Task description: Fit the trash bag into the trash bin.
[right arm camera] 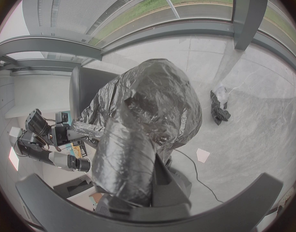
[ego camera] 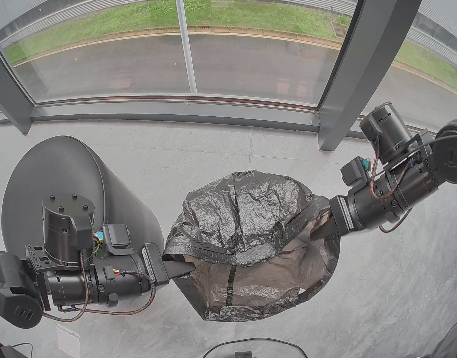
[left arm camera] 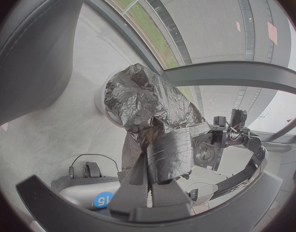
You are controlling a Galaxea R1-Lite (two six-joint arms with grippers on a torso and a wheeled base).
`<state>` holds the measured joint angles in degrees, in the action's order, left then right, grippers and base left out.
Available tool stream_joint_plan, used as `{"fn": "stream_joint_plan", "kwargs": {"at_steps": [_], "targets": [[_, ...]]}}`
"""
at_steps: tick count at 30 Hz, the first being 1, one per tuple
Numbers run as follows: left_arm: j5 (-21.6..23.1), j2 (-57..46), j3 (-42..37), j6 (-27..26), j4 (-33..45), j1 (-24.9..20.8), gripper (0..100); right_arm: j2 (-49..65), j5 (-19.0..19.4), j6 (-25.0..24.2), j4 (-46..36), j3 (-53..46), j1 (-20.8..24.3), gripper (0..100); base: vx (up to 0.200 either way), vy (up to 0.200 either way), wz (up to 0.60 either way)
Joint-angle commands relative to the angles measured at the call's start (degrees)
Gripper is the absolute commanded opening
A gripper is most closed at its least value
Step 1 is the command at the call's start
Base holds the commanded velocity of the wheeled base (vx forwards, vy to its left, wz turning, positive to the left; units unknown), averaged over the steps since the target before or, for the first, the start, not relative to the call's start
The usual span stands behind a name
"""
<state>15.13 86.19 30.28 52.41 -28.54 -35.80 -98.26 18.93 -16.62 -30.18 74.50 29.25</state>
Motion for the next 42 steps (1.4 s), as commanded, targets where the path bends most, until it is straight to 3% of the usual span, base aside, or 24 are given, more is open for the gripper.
{"fn": "stream_joint_plan", "kwargs": {"at_steps": [1,11,27,37,42], "targets": [[0.0,-0.5,-0.7,1.1,0.1,-0.9,0,3.2,0.2,-0.4,0.0,-3.9,2.0,0,0.000,0.000,0.00],[-0.2,-3.1,-3.6,1.4,-0.1,-3.1,0,8.4,0.1,-2.2,0.6,-14.5,9.8,0,0.000,0.000,0.00],[-0.4,-4.7,-5.9,1.4,-0.2,-3.2,0,4.0,3.4,-2.7,2.0,-15.7,9.9,0,0.000,0.000,0.00],[-0.5,-1.2,-5.1,0.7,-1.7,-2.4,0,0.2,3.4,-2.8,12.4,-16.2,6.1,0,0.000,0.000,0.00],[-0.2,3.1,-5.0,0.6,-8.1,0.6,0,-1.9,3.4,-2.9,16.8,-15.8,3.9,0,0.000,0.000,0.00]]}}
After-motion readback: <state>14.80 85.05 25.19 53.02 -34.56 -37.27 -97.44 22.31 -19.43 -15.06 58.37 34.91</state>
